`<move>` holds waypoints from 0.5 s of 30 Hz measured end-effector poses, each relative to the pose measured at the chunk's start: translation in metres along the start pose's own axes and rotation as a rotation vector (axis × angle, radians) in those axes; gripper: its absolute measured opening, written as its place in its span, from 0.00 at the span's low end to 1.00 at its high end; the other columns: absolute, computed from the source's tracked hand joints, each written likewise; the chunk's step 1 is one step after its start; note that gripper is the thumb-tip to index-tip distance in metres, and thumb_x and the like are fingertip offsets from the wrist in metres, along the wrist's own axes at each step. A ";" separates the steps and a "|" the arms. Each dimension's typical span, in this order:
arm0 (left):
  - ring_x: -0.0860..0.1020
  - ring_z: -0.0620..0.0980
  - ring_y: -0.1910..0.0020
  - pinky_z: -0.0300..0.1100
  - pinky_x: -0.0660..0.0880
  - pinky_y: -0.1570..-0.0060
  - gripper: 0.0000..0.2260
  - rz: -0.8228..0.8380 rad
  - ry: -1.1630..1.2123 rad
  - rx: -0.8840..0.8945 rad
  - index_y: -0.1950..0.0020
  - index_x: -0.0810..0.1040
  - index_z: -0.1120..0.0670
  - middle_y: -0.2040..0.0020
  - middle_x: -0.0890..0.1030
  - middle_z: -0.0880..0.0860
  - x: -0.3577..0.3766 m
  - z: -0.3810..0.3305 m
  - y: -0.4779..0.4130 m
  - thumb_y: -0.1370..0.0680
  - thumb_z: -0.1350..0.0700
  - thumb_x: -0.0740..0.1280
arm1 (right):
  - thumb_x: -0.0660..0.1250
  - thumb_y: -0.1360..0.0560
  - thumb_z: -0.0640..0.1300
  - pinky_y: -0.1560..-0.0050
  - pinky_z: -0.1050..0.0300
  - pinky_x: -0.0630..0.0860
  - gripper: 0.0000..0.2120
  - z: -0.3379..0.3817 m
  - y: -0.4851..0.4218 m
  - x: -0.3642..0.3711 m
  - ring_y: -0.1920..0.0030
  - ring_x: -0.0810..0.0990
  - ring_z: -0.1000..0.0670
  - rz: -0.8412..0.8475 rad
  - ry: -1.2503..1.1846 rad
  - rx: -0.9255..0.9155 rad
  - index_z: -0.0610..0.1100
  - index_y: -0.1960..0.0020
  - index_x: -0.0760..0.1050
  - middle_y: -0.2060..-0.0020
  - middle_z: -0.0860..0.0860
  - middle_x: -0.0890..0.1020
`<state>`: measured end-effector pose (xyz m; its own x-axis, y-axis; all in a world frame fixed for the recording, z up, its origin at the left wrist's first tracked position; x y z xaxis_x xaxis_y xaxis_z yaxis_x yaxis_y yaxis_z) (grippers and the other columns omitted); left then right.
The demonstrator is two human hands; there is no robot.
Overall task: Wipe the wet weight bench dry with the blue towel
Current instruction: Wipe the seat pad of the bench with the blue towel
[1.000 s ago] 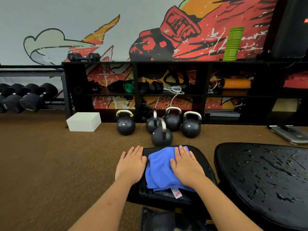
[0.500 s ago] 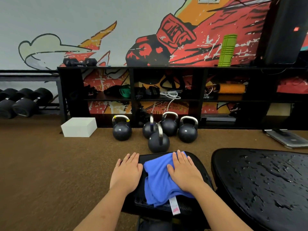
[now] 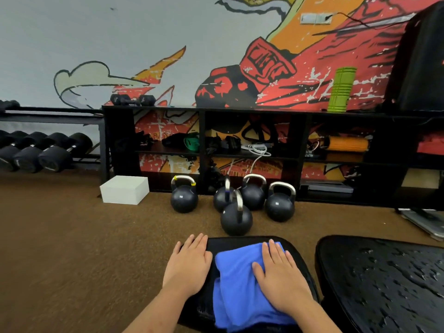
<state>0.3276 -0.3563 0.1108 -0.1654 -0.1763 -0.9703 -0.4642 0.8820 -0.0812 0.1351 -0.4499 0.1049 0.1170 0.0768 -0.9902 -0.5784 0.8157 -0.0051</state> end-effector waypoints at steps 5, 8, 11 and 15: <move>0.47 0.44 0.20 0.49 0.46 0.21 0.25 0.022 -0.002 0.011 0.18 0.49 0.48 0.19 0.51 0.44 0.003 -0.001 0.000 0.16 0.47 0.44 | 0.42 0.18 0.60 0.22 0.51 0.40 0.33 -0.011 -0.037 0.004 0.21 0.42 0.48 -0.013 -0.020 0.014 0.42 0.20 0.42 0.20 0.45 0.45; 0.47 0.44 0.20 0.49 0.46 0.22 0.25 0.032 -0.004 0.013 0.18 0.49 0.48 0.19 0.51 0.44 0.003 0.000 -0.001 0.16 0.47 0.44 | 0.42 0.18 0.60 0.22 0.50 0.40 0.34 -0.008 -0.022 0.007 0.21 0.43 0.47 -0.015 -0.028 0.010 0.40 0.20 0.43 0.20 0.44 0.46; 0.48 0.44 0.20 0.49 0.47 0.22 0.25 0.010 0.003 0.010 0.18 0.50 0.48 0.19 0.52 0.44 0.002 0.000 -0.003 0.16 0.48 0.44 | 0.30 0.28 0.65 0.22 0.52 0.40 0.44 -0.003 0.007 0.005 0.21 0.42 0.48 -0.042 -0.028 -0.005 0.41 0.20 0.43 0.20 0.45 0.46; 0.48 0.44 0.20 0.49 0.46 0.22 0.25 0.004 -0.007 0.014 0.18 0.50 0.48 0.19 0.52 0.44 0.003 0.000 -0.003 0.16 0.48 0.44 | 0.31 0.28 0.66 0.23 0.52 0.38 0.44 -0.005 0.010 0.006 0.21 0.41 0.48 -0.042 -0.024 0.002 0.42 0.20 0.42 0.20 0.45 0.45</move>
<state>0.3290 -0.3596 0.1079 -0.1615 -0.1697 -0.9722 -0.4514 0.8887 -0.0801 0.1261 -0.4441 0.0980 0.1600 0.0564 -0.9855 -0.5708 0.8198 -0.0458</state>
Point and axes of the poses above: each hand's wrist, its own y-axis away from the middle knuckle, its own x-axis out of the palm, z = x × y, the point moved 9 cm from there along -y, towards the middle knuckle
